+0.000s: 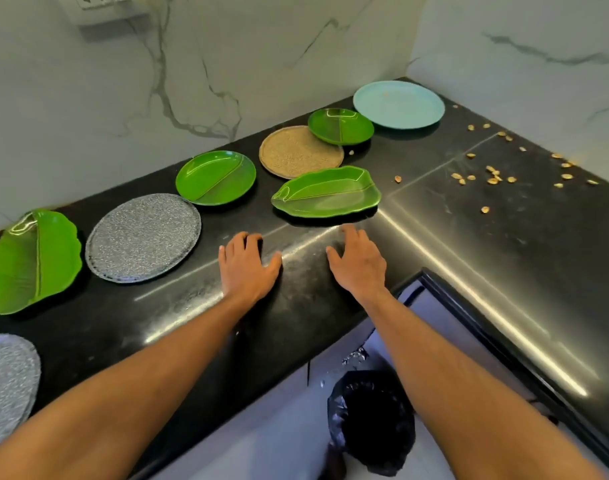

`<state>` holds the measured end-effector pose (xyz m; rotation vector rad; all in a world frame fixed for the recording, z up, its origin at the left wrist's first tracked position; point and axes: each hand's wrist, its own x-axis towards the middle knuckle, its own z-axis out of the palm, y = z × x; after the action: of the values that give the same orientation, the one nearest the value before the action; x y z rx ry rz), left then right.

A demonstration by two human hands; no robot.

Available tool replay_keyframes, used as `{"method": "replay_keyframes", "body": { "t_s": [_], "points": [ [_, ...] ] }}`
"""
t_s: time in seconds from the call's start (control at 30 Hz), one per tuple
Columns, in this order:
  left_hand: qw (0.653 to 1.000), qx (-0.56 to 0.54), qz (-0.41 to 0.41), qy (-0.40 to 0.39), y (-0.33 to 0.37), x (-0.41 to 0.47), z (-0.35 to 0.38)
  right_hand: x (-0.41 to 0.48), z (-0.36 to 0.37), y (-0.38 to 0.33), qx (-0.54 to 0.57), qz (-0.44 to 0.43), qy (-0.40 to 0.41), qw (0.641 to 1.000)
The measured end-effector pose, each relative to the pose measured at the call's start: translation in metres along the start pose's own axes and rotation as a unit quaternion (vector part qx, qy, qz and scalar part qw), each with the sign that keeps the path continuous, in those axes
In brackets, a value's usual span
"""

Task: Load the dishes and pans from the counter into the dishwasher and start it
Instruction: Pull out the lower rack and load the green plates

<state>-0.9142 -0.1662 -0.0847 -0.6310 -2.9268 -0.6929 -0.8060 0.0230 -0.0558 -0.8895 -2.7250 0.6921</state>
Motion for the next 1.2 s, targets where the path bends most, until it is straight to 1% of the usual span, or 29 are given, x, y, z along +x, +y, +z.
{"method": "replay_keyframes", "body": {
  "t_s": [0.1,0.2,0.3,0.5,0.6,0.67,0.73,0.8,0.9,1.03,1.07,1.1,1.2],
  "points": [
    [1.0,0.018,-0.008,0.01,0.012,0.034,0.01,0.029,0.005,0.005,0.015,0.019,0.058,0.998],
    [0.999,0.046,-0.019,0.009,0.017,0.054,0.018,0.055,0.005,0.013,0.019,0.039,0.075,0.996],
    [0.998,0.054,-0.026,0.017,0.02,0.057,0.019,0.071,0.004,0.011,0.045,0.096,0.075,0.992],
    [0.997,0.065,-0.029,0.013,0.02,0.056,0.018,0.09,0.003,0.007,0.077,0.193,0.027,0.978],
    [0.997,0.066,-0.032,0.008,0.02,0.054,0.017,0.1,0.002,0.008,0.133,0.251,-0.004,0.959],
    [0.997,0.069,-0.034,0.006,0.02,0.056,0.017,0.104,-0.001,0.009,0.204,0.28,-0.02,0.938],
    [0.997,0.072,-0.033,0.006,0.02,0.055,0.017,0.103,-0.007,0.012,0.279,0.302,-0.034,0.911],
    [0.997,0.073,-0.034,0.006,0.019,0.055,0.018,0.102,-0.011,0.011,0.317,0.311,-0.037,0.895],
    [0.997,0.062,-0.037,0.008,0.019,0.055,0.017,0.1,-0.011,0.012,0.355,0.319,0.006,0.879],
    [0.999,0.024,-0.035,0.002,0.019,0.052,0.013,0.084,-0.009,0.025,0.373,0.308,0.077,0.872],
    [0.999,0.005,-0.036,0.001,0.019,0.053,0.011,0.08,-0.011,0.028,0.396,0.312,0.086,0.859],
    [0.999,-0.016,-0.033,0.004,0.018,0.052,0.008,0.071,-0.014,0.033,0.431,0.318,0.094,0.839],
    [0.996,-0.09,-0.014,0.025,0.017,0.045,0.002,0.042,-0.023,0.044,0.56,0.328,0.114,0.752]
  ]
}}
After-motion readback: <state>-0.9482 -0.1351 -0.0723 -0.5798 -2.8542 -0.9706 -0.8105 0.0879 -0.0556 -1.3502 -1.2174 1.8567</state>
